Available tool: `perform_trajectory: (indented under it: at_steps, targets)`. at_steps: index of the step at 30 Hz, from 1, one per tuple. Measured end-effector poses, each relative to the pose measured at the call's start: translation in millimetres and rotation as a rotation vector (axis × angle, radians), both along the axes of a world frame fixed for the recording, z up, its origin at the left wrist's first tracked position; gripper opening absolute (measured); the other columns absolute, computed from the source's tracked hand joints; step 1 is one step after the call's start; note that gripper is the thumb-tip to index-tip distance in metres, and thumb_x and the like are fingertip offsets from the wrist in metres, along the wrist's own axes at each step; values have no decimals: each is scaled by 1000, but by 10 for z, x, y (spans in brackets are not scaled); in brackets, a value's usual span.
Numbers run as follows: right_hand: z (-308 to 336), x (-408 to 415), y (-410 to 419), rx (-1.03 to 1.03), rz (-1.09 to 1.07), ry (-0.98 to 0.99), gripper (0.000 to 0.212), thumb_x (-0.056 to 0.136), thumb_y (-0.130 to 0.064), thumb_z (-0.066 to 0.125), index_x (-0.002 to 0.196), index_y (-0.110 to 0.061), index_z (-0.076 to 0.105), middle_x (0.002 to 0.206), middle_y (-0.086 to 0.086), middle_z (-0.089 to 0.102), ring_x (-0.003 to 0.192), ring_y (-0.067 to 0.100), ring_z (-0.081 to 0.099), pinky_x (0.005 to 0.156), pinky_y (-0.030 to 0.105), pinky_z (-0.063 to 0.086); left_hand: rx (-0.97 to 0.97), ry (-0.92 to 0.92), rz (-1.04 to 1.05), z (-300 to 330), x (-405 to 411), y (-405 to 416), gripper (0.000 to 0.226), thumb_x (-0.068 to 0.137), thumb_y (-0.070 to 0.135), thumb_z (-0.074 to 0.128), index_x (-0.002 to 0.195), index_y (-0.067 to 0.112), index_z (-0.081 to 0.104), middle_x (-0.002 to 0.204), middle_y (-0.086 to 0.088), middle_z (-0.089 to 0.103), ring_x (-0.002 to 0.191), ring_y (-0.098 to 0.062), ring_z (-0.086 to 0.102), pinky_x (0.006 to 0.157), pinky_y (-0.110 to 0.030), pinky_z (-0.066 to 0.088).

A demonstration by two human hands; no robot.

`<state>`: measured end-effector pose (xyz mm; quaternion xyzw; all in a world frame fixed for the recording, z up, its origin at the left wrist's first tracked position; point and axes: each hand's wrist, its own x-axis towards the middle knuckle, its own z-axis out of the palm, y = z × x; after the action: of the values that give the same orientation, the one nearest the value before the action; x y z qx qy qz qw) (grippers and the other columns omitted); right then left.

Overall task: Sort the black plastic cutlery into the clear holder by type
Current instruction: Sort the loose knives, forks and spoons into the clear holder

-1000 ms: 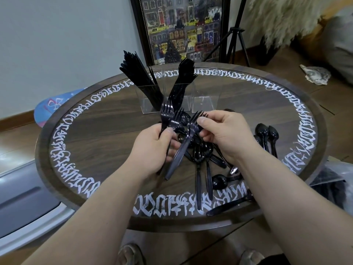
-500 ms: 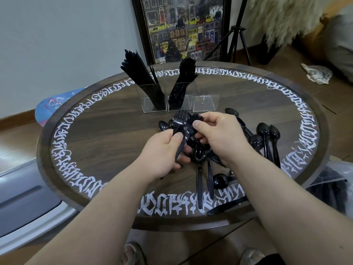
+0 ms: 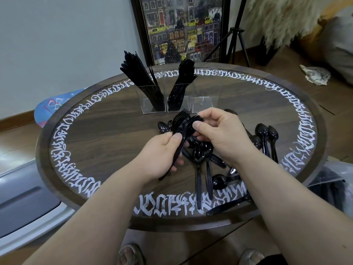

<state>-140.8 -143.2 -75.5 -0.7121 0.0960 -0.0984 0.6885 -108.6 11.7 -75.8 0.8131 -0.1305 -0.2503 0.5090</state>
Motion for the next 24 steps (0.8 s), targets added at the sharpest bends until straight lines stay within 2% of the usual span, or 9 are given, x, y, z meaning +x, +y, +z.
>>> perform_trajectory:
  at_steps: [2, 6, 9, 11, 15, 17, 20, 21, 24]
  targets:
    - [-12, 4, 15, 7, 3, -22, 17, 86, 3, 63, 80, -13, 63, 72, 5, 66, 63, 11, 61, 65, 25, 54, -11, 56, -49, -2, -21, 0, 38, 103, 33, 31, 97, 9, 60, 71, -5, 58, 58, -17, 60, 54, -28, 48]
    - [-44, 13, 30, -67, -47, -43, 15, 83, 3, 66, 83, -12, 65, 73, 3, 67, 65, 12, 65, 67, 26, 58, 110, -79, -121, -1, -5, 9, 40, 101, 41, 32, 94, 14, 59, 58, 3, 54, 47, -10, 47, 49, -19, 39]
    - [-70, 17, 32, -145, -25, -34, 33, 84, 2, 66, 110, -17, 62, 93, 5, 67, 74, 20, 69, 72, 29, 58, 194, -165, -228, -23, 27, 16, 31, 98, 37, 43, 79, 15, 51, 59, 7, 49, 53, -9, 44, 58, -27, 36]
    - [-91, 17, 38, -242, 21, -23, 42, 86, 1, 63, 118, -26, 59, 98, 5, 68, 78, 23, 70, 76, 34, 58, 268, -228, -270, -59, 45, 21, 28, 98, 33, 47, 73, 20, 46, 63, 8, 49, 58, -7, 44, 59, -26, 35]
    - [-123, 17, 21, -384, -13, -37, 28, 87, -4, 62, 96, -30, 68, 81, 2, 71, 74, 18, 68, 78, 44, 56, 351, -361, -198, -87, 78, 74, 23, 96, 38, 50, 74, 30, 46, 67, 11, 54, 67, -5, 52, 62, -22, 39]
    - [-114, 28, -11, -354, -115, -57, 27, 89, -5, 60, 97, -30, 67, 79, -4, 70, 70, 10, 67, 76, 37, 57, 383, -425, -134, -67, 87, 106, 19, 96, 44, 46, 83, 30, 51, 73, 7, 60, 74, -13, 57, 69, -32, 44]
    - [-73, 15, -23, -328, -150, -39, 31, 94, -8, 53, 117, -27, 61, 77, -8, 67, 67, 0, 65, 72, 18, 54, 403, -495, -121, -40, 51, 87, 32, 98, 47, 36, 90, 21, 52, 74, 3, 61, 77, -20, 58, 74, -38, 46]
    - [-55, 5, -13, -331, -144, -32, 31, 95, -8, 51, 117, -28, 60, 75, -7, 67, 66, 1, 64, 70, 15, 53, 397, -506, -117, -39, 36, 71, 35, 97, 48, 34, 88, 20, 52, 72, 3, 60, 77, -21, 58, 73, -38, 46]
    - [14, -28, 2, -261, -168, -66, 28, 94, -4, 51, 95, -29, 63, 77, -6, 67, 69, 8, 66, 69, 23, 56, 375, -532, -109, -42, -9, 47, 37, 95, 51, 34, 85, 19, 50, 71, 3, 59, 75, -22, 58, 71, -38, 45]
